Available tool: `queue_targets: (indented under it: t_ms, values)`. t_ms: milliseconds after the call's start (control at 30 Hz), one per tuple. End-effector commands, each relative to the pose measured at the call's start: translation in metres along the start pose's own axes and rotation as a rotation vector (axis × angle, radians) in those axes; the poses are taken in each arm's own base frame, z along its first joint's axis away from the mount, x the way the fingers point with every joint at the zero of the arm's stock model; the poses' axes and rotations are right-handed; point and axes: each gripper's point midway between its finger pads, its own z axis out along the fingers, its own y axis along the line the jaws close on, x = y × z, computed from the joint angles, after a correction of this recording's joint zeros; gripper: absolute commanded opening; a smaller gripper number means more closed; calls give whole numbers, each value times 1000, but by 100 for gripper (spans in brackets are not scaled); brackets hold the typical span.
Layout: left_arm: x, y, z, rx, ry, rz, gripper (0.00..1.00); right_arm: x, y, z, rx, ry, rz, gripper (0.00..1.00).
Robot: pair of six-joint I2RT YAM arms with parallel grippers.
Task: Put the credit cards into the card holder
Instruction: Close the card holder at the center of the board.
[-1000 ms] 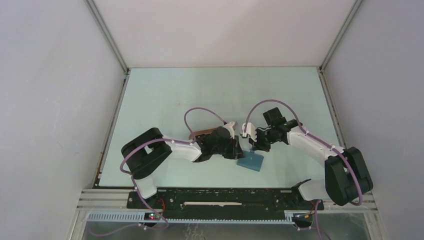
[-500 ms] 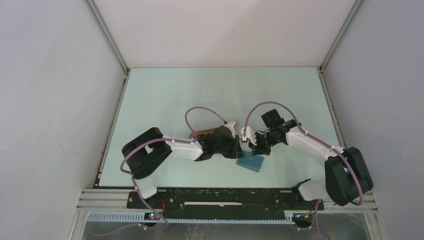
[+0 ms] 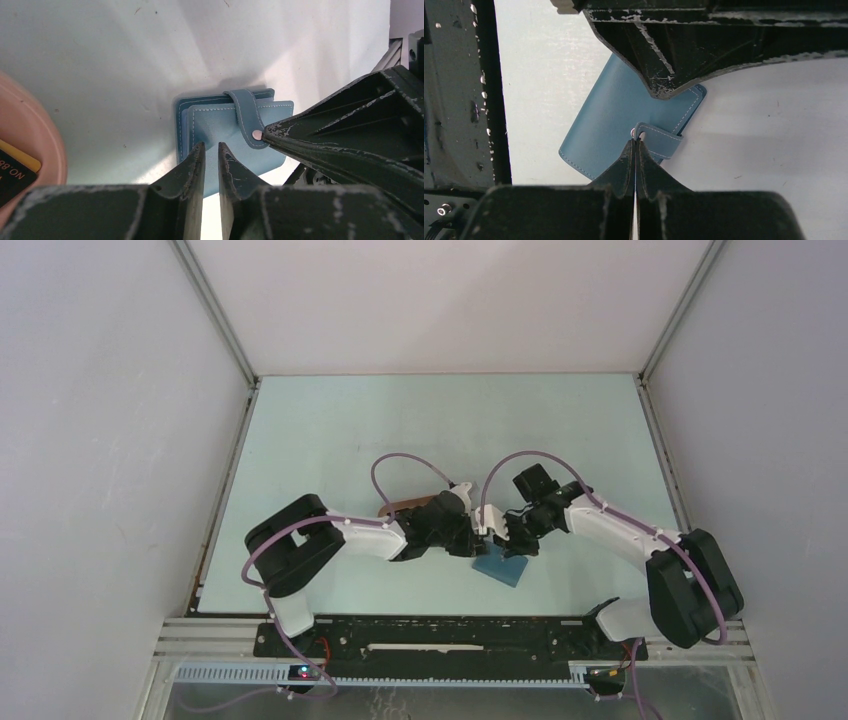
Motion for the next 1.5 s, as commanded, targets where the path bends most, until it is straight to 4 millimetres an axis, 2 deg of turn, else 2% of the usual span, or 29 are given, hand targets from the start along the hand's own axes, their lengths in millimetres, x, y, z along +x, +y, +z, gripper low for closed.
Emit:
queue_targets:
  t_ms: [0,167,433,767,1467]
  values:
    - [-4,2,5,-32,-7,7,20,1,7,3,-39,27,-35,0]
    - [-3,3,4,-33,-4,4,20,5,11,5,-55,44,-49,0]
    - [-3,1,4,-26,-3,5,20,9,4,5,-5,81,-67,0]
    - [-3,1,4,-23,-2,3,20,8,10,11,-13,112,-125,0]
    - [-3,0,2,-19,-3,0,20,27,26,18,-44,258,-264,0]
